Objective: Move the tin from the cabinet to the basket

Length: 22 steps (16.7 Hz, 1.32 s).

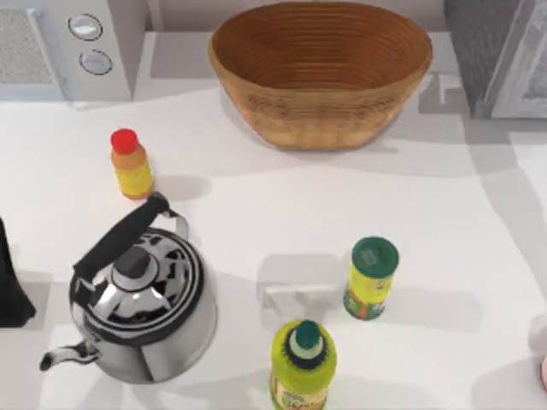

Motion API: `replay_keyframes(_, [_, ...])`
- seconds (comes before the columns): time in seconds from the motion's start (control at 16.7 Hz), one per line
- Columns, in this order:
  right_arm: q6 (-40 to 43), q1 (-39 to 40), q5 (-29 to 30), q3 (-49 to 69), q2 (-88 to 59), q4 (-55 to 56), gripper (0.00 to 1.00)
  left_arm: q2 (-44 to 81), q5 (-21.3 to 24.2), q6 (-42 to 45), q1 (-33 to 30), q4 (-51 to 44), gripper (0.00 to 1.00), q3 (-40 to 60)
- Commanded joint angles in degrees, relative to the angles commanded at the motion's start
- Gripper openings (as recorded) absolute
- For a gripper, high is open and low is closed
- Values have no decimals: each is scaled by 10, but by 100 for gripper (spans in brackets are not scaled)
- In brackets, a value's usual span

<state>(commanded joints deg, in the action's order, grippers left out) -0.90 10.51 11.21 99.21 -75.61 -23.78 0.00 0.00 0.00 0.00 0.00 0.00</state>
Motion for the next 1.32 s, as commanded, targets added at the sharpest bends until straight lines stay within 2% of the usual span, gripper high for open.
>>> replay_keyframes(0.42, [0,-2,1,6,-4,0,100,0,0,0,0,0,100,0])
replay_keyframes(0.9, [0,16,24,107,-137,33,100,0,0,0,0,0,100,0])
replay_keyframes(1.32, [0,15,23,122,-154,35,100,0,0,0,0,0,100,0])
